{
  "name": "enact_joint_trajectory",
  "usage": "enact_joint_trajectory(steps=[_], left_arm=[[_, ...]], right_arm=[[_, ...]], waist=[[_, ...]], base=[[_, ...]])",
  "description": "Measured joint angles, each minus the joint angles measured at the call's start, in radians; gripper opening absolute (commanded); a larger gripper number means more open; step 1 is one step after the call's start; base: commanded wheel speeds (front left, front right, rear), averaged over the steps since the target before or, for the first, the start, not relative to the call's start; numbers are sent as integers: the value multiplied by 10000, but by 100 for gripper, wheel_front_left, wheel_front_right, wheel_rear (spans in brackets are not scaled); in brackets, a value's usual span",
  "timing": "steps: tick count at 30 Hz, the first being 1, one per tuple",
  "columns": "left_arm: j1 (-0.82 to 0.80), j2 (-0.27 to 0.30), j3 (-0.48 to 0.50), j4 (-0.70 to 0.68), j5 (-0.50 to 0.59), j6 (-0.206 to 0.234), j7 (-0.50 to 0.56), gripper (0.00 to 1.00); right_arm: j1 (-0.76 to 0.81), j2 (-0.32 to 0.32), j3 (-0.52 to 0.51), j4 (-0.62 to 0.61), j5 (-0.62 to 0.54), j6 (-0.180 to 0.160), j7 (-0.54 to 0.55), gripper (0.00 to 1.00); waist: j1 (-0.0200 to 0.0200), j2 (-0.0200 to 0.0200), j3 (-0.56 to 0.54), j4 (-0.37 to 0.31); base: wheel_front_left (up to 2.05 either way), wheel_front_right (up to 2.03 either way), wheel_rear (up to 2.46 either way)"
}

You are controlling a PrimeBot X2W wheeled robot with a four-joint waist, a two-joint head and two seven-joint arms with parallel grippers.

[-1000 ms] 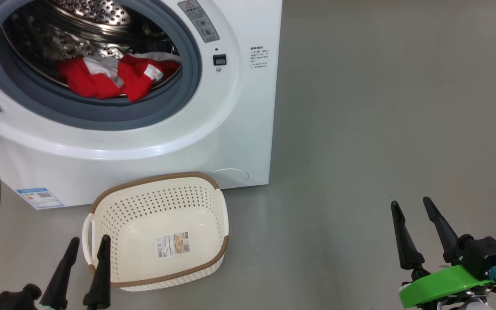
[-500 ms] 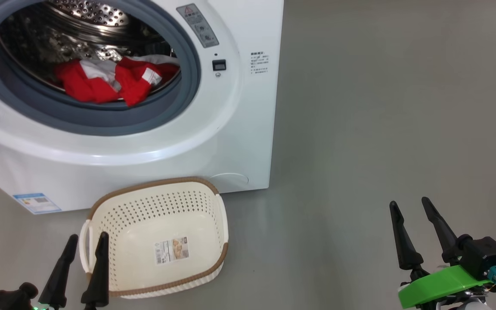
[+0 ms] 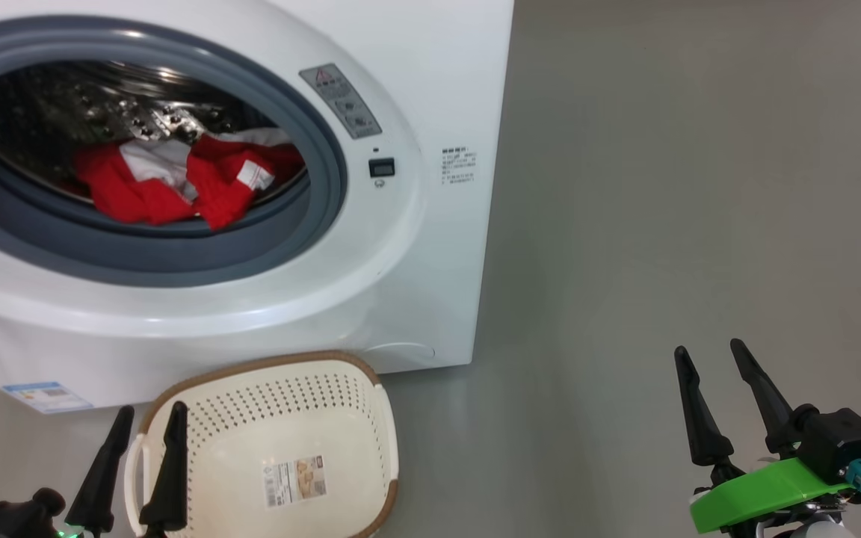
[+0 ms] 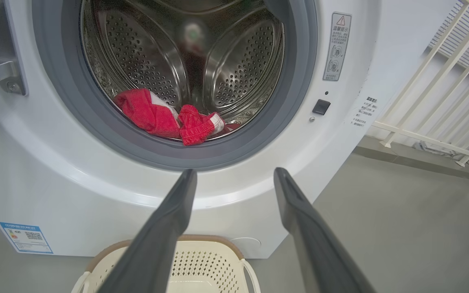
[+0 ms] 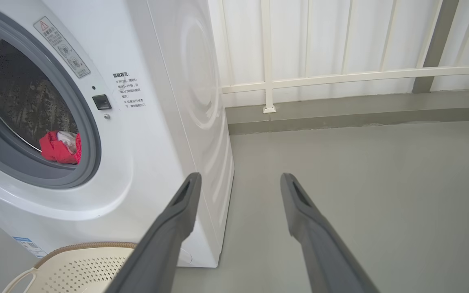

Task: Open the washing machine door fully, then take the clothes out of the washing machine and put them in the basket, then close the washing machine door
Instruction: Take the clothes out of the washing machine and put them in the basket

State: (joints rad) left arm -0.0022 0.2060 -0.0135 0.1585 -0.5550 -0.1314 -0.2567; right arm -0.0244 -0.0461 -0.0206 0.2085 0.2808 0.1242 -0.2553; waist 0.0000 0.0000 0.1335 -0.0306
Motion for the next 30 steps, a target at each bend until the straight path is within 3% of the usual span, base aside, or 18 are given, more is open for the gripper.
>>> enact_joint_trajectory(steps=[20,30], left_arm=[[-507,10,21,807,217,0,0,100],[-3808,251,-238,2895,642,0,-2,100]], right_arm=[[-248,2,19,-69,105,0,0,100],[-843,0,96,-242,201,0,0,100]], waist=[[1,0,509,-99],[0,0,1506,-155]], base=[[20,-20,0],[0,0,0]])
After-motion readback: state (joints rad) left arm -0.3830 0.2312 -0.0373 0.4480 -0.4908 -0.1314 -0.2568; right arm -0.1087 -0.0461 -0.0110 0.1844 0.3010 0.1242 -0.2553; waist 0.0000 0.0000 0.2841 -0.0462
